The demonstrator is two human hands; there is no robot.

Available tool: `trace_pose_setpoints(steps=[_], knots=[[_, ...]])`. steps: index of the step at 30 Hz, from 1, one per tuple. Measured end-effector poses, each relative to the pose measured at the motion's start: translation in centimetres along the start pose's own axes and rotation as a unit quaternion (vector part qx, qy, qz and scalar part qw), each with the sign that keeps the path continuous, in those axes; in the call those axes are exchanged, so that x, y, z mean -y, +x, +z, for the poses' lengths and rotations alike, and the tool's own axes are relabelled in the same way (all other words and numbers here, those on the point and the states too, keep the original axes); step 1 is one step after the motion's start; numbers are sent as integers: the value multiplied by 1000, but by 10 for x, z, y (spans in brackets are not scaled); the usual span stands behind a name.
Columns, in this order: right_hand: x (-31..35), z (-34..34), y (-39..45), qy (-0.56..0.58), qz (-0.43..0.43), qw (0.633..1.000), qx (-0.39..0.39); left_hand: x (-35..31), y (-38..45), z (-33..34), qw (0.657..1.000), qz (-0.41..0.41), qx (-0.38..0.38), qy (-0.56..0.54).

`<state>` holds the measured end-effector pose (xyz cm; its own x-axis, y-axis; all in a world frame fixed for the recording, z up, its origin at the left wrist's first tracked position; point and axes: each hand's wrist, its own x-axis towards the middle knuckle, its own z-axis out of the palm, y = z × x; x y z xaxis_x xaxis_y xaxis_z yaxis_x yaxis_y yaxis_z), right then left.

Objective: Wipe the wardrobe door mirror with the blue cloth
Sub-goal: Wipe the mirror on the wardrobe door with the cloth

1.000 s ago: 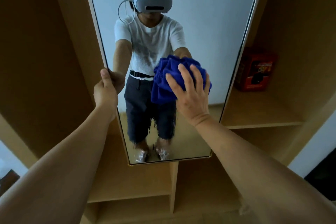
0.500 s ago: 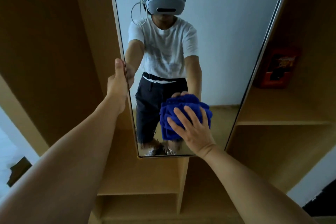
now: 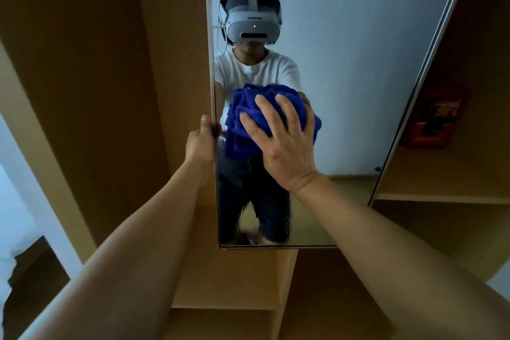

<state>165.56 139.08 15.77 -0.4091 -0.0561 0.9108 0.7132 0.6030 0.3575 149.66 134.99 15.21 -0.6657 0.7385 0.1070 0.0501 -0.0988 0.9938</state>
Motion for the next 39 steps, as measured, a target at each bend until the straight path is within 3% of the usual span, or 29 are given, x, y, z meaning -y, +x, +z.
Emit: trace_pose_setpoints(steps=[5, 10, 17, 20, 24, 29, 33, 39], knots=[[27, 10, -33, 18, -26, 999, 15, 5, 3, -1, 1000, 27, -9, 14], [56, 21, -102, 47, -77, 990, 110, 8, 4, 2, 999, 41, -23, 18], [65, 25, -196, 37, -193, 950, 244, 10, 2, 1, 997, 45, 1, 57], [62, 23, -197, 49, -211, 950, 224, 12, -2, 4, 997, 60, 1, 46], [66, 24, -164, 82, -137, 973, 165, 11, -5, 7, 994, 86, -37, 54], [78, 28, -158, 81, -128, 977, 150, 15, -2, 12, 990, 99, -84, 58], [87, 32, -172, 83, -163, 968, 170, 17, 5, 14, 988, 97, -103, 56], [95, 34, -208, 85, -242, 931, 260, 17, 7, 13, 990, 93, -95, 44]])
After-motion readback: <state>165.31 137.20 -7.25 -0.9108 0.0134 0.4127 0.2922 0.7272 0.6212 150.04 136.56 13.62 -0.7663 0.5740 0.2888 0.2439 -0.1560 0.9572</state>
